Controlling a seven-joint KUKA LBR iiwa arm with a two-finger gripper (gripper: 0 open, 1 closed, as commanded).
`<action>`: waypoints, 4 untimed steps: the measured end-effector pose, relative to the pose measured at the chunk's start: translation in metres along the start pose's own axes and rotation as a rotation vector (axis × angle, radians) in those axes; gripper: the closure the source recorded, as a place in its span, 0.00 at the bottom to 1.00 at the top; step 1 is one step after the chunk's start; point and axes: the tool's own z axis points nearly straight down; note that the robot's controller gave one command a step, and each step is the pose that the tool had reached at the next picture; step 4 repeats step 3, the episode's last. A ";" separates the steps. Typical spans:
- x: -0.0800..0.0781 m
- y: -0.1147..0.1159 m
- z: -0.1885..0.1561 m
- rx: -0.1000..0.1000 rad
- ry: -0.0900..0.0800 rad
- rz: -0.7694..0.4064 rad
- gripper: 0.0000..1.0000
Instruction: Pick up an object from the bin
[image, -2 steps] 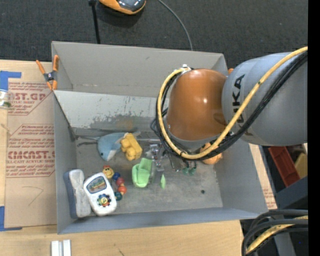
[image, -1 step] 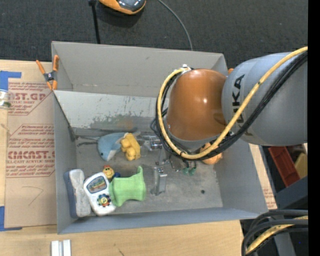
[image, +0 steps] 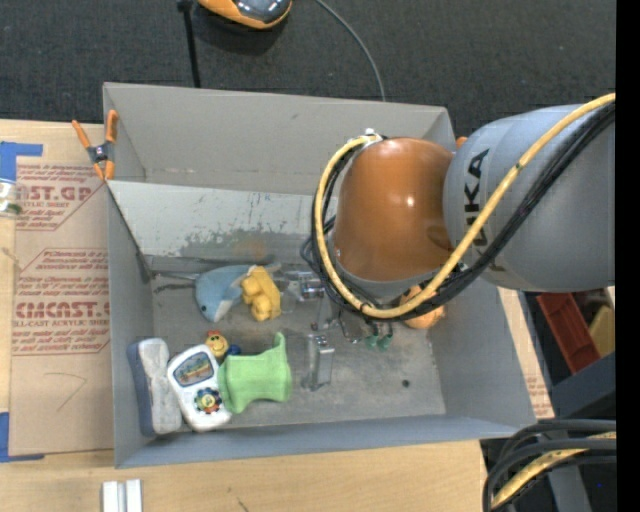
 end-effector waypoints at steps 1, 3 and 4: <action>-0.007 0.023 0.045 -0.001 -0.008 -0.021 0.00; 0.000 0.055 0.096 0.000 -0.001 -0.262 0.00; 0.000 0.055 0.096 0.000 -0.001 -0.262 0.00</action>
Offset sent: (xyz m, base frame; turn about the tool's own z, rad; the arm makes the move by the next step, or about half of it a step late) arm -0.0070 0.0448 -0.0971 -0.1780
